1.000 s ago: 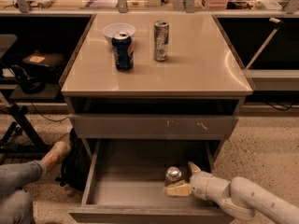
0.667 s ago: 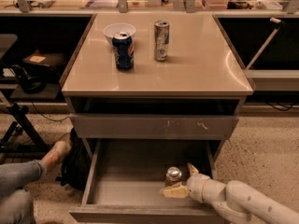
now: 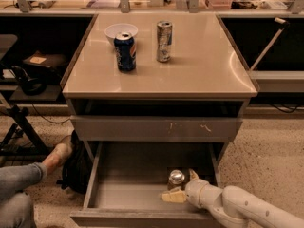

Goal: Pick orange can from middle drawer and place on counter

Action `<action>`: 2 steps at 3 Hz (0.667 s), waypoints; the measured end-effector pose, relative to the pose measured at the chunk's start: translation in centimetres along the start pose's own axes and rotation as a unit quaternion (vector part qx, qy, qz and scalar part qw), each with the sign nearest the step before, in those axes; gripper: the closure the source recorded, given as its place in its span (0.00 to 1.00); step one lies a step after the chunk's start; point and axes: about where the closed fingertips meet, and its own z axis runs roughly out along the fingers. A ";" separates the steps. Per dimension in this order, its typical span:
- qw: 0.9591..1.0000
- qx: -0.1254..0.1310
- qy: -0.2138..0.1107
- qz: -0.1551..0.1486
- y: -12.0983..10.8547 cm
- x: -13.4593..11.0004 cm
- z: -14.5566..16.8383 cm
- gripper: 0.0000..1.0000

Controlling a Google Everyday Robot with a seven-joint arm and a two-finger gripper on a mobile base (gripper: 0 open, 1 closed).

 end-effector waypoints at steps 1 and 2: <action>1.000 0.002 0.002 0.000 0.1 0.2 0.1 0.00; 1.000 0.002 0.002 0.000 0.1 0.2 0.1 0.19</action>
Offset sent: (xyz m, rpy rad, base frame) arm -0.0012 0.0008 -0.0018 -0.0047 0.0031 -0.0028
